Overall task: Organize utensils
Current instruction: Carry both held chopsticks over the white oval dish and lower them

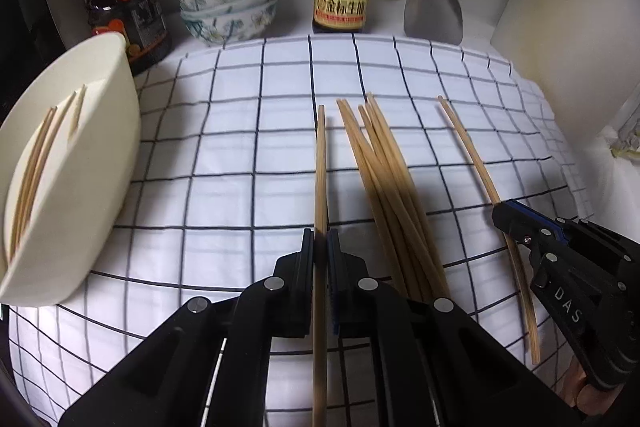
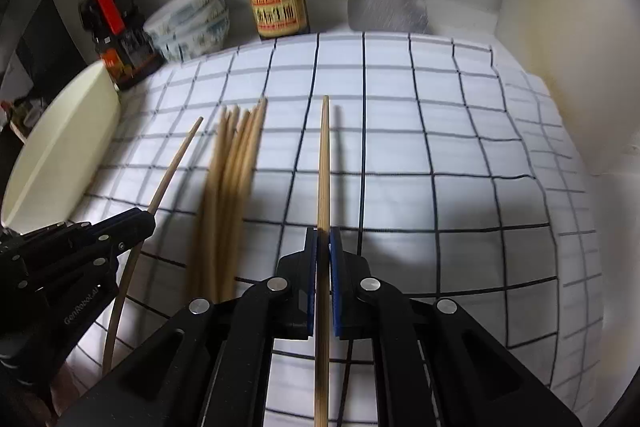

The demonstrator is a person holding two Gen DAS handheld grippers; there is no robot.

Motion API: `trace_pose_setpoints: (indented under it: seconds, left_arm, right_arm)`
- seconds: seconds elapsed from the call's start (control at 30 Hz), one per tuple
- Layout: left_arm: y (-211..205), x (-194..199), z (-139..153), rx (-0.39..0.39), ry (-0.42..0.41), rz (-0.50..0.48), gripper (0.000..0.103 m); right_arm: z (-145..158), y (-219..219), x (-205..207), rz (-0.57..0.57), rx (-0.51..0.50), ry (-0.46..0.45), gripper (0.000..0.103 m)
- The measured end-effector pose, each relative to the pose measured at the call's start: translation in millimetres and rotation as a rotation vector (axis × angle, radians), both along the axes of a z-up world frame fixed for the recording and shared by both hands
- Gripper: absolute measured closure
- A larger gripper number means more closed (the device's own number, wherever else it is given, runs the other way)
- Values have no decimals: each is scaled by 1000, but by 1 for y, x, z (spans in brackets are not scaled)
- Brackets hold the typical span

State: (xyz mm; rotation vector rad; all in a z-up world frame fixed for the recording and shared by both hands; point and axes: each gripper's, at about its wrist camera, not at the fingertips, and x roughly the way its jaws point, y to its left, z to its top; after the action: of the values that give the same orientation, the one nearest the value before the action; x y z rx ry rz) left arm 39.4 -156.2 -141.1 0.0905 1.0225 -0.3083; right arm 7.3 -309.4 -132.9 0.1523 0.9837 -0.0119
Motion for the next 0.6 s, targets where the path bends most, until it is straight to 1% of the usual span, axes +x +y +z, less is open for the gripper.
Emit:
trace_pose_setpoints:
  seconds: [0.13,0.3,0.37,0.47,0.6]
  left_arm:
    - [15,0,28,-37,-21,-6,96]
    - [53,6,65,-64,-65,21,96]
    - [70,8,76,-63,-84,43,96]
    - [111,17,92,-66,-110,92,96]
    - [163,31,102,-51,-132,170,96]
  right_arm:
    - [25,10,-1,0,22,-29,97]
    - [56,44,8,45,61,-69,97]
    - [68,67,16,78,70,-91,97]
    - [84,104,34,136,90,-115,97]
    - [95,159,63,219,120,-125,97]
